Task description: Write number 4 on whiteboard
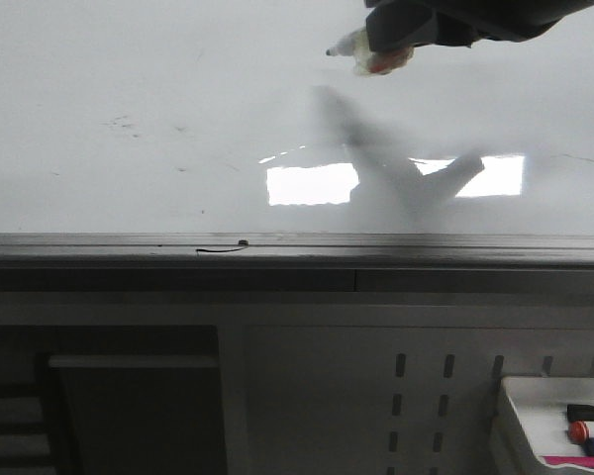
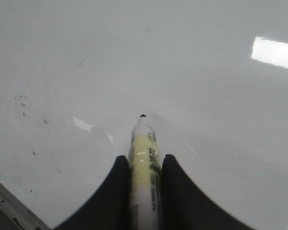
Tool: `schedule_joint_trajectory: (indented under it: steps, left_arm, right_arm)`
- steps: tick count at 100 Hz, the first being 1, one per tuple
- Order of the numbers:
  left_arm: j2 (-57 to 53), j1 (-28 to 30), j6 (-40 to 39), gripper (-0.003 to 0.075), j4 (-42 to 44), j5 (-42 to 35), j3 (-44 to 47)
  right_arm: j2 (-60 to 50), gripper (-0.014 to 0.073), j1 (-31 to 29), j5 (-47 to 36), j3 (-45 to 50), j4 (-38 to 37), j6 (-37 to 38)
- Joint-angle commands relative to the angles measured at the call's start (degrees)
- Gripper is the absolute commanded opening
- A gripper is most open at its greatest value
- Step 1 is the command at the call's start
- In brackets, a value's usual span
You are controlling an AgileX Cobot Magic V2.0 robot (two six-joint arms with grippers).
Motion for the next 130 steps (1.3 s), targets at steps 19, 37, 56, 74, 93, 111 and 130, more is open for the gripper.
schedule_joint_trajectory:
  steps: [19,37,56,74,93,111,130]
  left_arm:
    - [0.33,0.22,-0.56,-0.0020,-0.93,-1.77,-1.62]
    - [0.33,0.22,-0.56,-0.0020,-1.04,-2.12,-1.62]
    - [0.33,0.22,-0.56,-0.0020,-1.39,-2.12,-1.62]
    - [0.33,0.22,-0.56,-0.0020,-1.39,-1.53,-1.62]
    - [0.33,0.22,-0.56,-0.0020,-2.17,-1.53,-1.62]
    - [0.33,0.22,-0.56,-0.0020,-2.43,-1.53,-1.62]
    - [0.33,0.22,-0.56,-0.0020,-2.43,-1.53,-1.62]
  right_arm:
    - [0.80,-0.0052,-1.51,-4.06,-2.21,-0.07,-0.60]
    - [1.28,-0.0052,-1.51,-4.06,-2.21,-0.07,-0.60]
    - [1.28,-0.0052,-1.51,-3.81,-2.21,-0.07,-0.60]
    - [1.28,-0.0052,-1.51,-1.34,-2.21,-0.07,-0.60]
    - [2.50,-0.0052,0.40,-0.81,-2.21,-0.07,-0.60]
    - [5.27,-0.0052,4.06,-0.81,-2.21,0.07,-0.60]
    - [6.15,-0.0052,5.06,-0.81,-2.21,1.00,-0.60]
